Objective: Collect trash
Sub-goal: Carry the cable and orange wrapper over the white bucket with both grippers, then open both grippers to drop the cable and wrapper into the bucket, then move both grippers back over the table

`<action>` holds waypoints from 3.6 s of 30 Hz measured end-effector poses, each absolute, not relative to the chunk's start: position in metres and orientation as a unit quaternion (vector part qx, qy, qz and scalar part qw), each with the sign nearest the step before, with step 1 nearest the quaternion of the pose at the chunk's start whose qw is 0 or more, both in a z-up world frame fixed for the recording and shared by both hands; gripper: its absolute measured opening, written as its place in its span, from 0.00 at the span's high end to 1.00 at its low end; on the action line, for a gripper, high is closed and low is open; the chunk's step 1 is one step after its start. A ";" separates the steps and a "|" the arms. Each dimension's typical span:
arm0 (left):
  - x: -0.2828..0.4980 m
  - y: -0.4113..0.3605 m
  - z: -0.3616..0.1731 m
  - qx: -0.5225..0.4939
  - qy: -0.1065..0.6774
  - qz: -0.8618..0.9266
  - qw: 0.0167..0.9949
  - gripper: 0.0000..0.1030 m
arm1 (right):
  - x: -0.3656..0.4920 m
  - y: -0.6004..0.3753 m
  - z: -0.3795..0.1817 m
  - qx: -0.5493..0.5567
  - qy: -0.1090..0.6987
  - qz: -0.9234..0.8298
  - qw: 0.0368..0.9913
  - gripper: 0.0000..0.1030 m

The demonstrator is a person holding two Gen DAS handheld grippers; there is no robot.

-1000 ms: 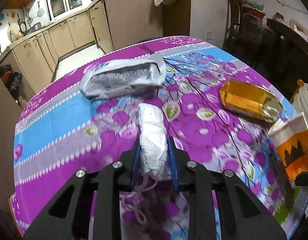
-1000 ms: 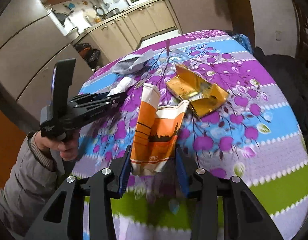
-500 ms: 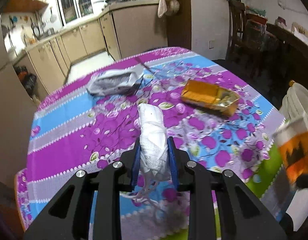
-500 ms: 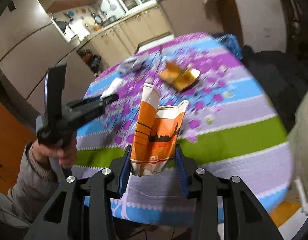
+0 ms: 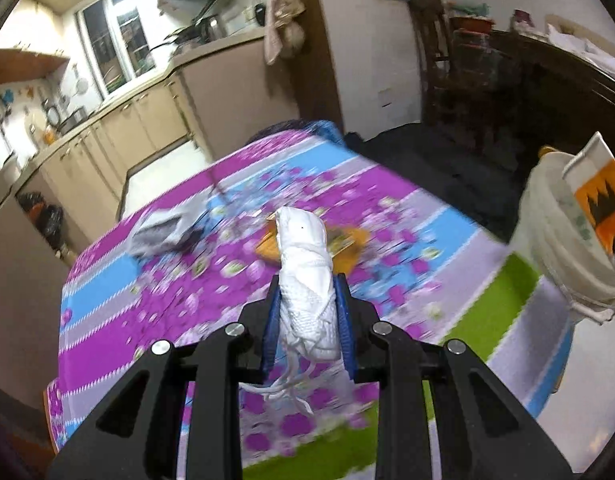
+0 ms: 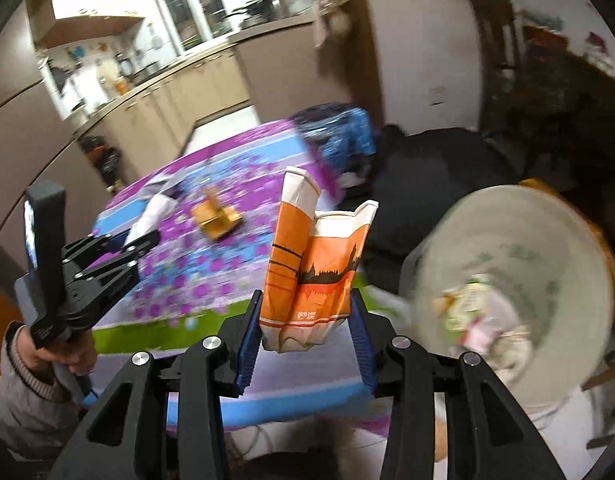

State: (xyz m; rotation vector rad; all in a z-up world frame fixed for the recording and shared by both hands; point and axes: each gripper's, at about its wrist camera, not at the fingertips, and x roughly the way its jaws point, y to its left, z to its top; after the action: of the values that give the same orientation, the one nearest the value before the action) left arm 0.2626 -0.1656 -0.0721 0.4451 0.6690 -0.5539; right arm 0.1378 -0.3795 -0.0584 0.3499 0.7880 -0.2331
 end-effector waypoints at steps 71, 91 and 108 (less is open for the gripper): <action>0.186 -0.451 -0.100 0.311 0.378 -0.563 0.666 0.75 | 0.090 -0.588 -0.132 0.224 0.530 -0.262 0.774 0.56; 0.192 -0.449 -0.103 0.316 0.356 -0.544 0.691 0.33 | 0.107 -0.581 -0.130 0.211 0.528 -0.292 0.769 0.45; 0.196 -0.439 -0.099 0.313 0.352 -0.536 0.701 0.33 | 0.100 -0.582 -0.134 0.216 0.532 -0.301 0.761 0.45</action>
State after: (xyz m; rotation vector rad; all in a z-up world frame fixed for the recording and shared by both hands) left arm 0.1956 -0.4391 -0.0990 0.6967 0.7829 -1.1936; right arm 0.0997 -0.5820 -0.1339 0.4705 1.1587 -0.6551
